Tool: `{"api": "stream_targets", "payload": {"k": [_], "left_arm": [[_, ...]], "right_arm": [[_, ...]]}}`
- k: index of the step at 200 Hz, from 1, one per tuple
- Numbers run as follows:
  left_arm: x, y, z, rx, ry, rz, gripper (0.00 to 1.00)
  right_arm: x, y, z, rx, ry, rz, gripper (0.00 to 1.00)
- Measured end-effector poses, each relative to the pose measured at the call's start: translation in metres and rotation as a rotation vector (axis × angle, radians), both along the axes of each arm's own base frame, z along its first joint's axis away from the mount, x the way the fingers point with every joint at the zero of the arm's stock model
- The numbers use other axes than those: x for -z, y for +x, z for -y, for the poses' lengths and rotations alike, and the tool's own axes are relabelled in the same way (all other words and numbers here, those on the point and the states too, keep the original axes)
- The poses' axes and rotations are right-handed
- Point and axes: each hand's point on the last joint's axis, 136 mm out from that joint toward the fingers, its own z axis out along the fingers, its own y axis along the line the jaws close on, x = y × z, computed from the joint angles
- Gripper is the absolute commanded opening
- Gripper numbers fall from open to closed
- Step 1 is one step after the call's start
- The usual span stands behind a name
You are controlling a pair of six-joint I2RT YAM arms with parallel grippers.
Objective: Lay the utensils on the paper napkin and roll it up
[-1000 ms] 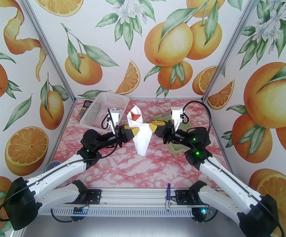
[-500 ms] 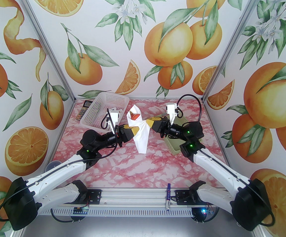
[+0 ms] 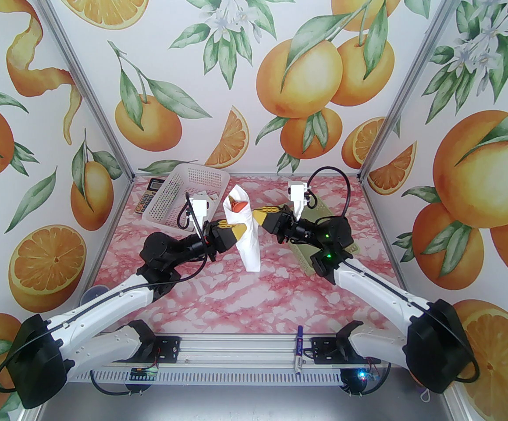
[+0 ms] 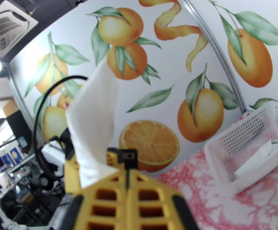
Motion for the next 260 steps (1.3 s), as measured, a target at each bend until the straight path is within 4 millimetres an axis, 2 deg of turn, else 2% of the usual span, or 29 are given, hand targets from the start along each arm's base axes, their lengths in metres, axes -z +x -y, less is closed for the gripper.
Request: {"api": "stream_targets", "payload": {"k": [74, 140, 185, 209, 226, 260], "left_arm": [[-0.009, -0.002, -0.002, -0.002, -0.029, 0.024, 0.00], [-0.015, -0.001, -0.001, -0.002, -0.047, 0.045, 0.00], [-0.015, 0.000, -0.001, -0.004, -0.050, 0.046, 0.00], [-0.013, 0.002, 0.000, -0.010, -0.043, 0.038, 0.00], [-0.010, 0.001, 0.002, -0.008, -0.033, 0.033, 0.00], [-0.002, 0.003, 0.003, -0.015, 0.005, 0.014, 0.00]], "right_arm": [[-0.009, -0.005, -0.018, -0.038, 0.027, 0.024, 0.00], [-0.016, -0.007, -0.022, -0.044, 0.053, 0.027, 0.01], [-0.015, -0.003, -0.022, -0.029, 0.052, 0.018, 0.21], [-0.011, 0.004, -0.018, 0.007, 0.032, -0.001, 0.29], [-0.010, 0.008, -0.007, 0.040, 0.024, -0.009, 0.35], [-0.005, 0.018, 0.026, 0.134, 0.011, -0.031, 0.48]]}}
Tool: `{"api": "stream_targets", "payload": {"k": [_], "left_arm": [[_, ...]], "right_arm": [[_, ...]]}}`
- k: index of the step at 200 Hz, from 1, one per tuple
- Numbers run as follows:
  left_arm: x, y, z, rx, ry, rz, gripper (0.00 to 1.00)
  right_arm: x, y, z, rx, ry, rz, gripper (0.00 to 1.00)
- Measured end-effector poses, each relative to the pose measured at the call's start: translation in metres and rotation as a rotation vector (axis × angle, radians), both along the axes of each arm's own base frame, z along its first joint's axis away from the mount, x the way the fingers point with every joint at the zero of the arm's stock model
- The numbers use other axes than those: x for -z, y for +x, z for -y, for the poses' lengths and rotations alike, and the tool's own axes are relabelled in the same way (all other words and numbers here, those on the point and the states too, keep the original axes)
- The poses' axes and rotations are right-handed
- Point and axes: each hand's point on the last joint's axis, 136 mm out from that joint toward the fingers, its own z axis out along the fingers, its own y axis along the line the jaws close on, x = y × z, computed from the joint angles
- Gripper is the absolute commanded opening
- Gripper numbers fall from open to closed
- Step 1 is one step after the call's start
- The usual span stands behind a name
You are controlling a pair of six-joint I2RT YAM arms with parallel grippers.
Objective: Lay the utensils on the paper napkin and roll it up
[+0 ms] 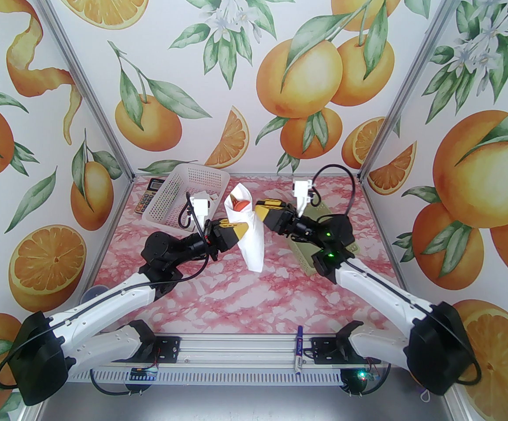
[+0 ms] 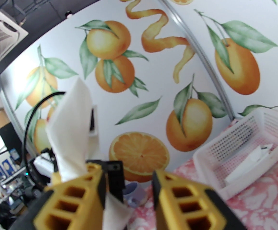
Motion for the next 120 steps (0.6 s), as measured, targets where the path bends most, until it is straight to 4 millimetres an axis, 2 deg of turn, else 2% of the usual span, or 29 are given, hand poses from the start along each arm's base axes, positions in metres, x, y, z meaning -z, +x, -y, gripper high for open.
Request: {"api": "stream_targets", "payload": {"k": [39, 63, 97, 120], "left_arm": [[0.008, 0.003, -0.002, -0.030, 0.036, -0.014, 0.00], [0.017, 0.007, -0.002, -0.054, 0.067, -0.032, 0.00], [0.029, 0.012, -0.003, -0.088, 0.117, -0.053, 0.00], [0.033, 0.014, -0.004, -0.106, 0.135, -0.058, 0.00]], "right_arm": [[0.007, 0.001, 0.033, 0.095, -0.028, -0.036, 0.56], [0.007, -0.006, 0.049, 0.142, -0.051, -0.039, 0.62], [0.005, -0.025, 0.058, 0.166, -0.097, -0.022, 0.65], [0.005, -0.039, 0.056, 0.140, -0.109, -0.022, 0.65]]}}
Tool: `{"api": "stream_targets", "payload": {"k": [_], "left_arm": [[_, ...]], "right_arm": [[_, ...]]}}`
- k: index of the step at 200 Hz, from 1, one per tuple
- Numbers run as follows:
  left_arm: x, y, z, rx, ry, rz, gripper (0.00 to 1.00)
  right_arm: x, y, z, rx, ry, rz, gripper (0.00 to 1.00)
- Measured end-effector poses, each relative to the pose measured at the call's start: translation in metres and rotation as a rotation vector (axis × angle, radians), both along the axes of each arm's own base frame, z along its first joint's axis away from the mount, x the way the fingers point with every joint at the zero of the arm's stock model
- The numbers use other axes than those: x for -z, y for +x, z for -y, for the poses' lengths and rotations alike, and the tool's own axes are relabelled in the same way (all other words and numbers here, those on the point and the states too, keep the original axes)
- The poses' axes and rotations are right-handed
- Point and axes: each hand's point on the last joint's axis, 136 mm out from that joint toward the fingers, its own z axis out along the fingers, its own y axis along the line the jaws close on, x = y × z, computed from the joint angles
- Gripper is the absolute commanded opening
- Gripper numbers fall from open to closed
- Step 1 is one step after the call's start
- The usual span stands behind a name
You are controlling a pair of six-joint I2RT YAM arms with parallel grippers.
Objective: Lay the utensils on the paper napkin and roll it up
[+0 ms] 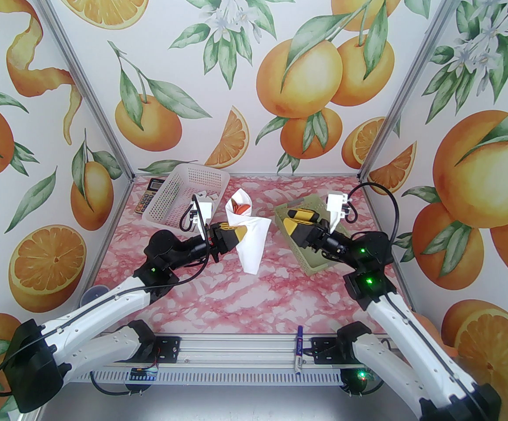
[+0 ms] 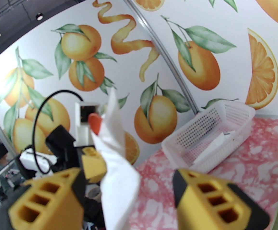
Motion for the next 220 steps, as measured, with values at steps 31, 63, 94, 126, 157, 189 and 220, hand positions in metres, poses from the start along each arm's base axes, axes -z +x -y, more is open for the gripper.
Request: {"api": "stream_targets", "payload": {"k": [31, 63, 94, 126, 157, 189, 220], "left_arm": [[0.002, 0.001, 0.000, -0.005, 0.006, -0.008, 0.00], [0.004, 0.003, 0.001, -0.008, 0.008, -0.015, 0.00], [0.006, 0.003, 0.001, -0.008, 0.012, -0.020, 0.00], [0.006, 0.003, 0.001, -0.006, 0.013, -0.021, 0.00], [0.008, 0.003, 0.003, 0.001, 0.018, -0.025, 0.00], [0.012, 0.005, 0.005, 0.003, 0.024, -0.036, 0.00], [0.012, 0.005, 0.005, 0.003, 0.023, -0.040, 0.00]], "right_arm": [[0.011, -0.022, -0.028, -0.112, -0.027, -0.037, 0.65], [0.033, -0.030, -0.056, -0.178, -0.078, -0.088, 0.65], [0.051, -0.021, -0.064, -0.157, -0.124, -0.120, 0.65], [0.054, -0.013, -0.066, -0.132, -0.143, -0.115, 0.66], [0.057, -0.011, -0.068, -0.128, -0.154, -0.116, 0.65], [0.051, -0.008, -0.071, -0.129, -0.153, -0.106, 0.65], [0.053, -0.008, -0.076, -0.141, -0.154, -0.104, 0.57]]}}
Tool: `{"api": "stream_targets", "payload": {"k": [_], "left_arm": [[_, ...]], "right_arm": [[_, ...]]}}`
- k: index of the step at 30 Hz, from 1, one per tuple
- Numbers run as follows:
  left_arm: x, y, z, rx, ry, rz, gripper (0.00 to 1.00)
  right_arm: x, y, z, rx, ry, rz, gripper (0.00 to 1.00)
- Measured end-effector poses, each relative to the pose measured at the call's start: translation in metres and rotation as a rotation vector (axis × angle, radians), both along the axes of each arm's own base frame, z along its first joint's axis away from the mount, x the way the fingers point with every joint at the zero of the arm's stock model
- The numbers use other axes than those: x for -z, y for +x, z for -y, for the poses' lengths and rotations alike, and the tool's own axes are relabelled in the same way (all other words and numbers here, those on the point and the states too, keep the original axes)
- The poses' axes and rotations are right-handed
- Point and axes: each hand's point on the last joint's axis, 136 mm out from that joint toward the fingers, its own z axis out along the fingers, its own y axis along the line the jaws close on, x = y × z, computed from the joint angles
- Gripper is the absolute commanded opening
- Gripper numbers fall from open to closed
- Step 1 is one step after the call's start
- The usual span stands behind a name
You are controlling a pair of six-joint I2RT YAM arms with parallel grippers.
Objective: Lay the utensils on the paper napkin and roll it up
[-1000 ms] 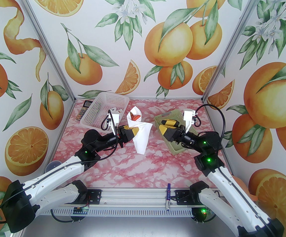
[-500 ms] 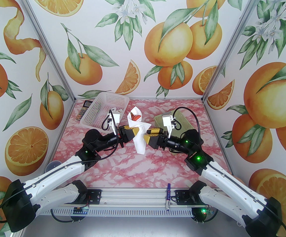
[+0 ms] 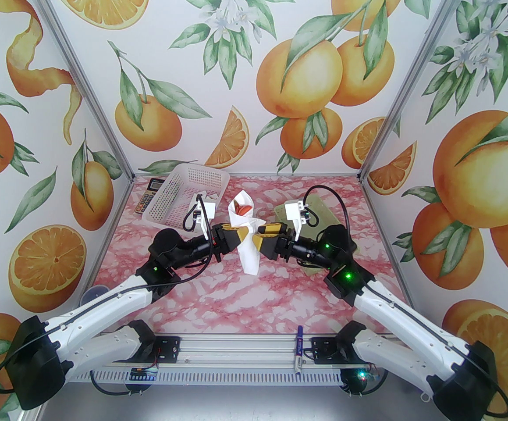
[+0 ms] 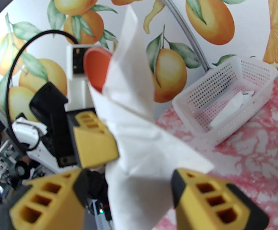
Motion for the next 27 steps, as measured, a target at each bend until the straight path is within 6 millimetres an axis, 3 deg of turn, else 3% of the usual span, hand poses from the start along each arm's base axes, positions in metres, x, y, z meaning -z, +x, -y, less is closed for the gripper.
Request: {"api": "stream_targets", "payload": {"k": [14, 27], "left_arm": [[0.000, 0.000, 0.000, -0.002, 0.001, 0.000, 0.00], [0.008, 0.005, -0.002, -0.029, 0.029, -0.022, 0.00]], "right_arm": [[0.004, -0.011, -0.005, -0.033, -0.013, -0.006, 0.50], [0.016, -0.024, 0.009, 0.007, -0.064, -0.015, 0.51]]}}
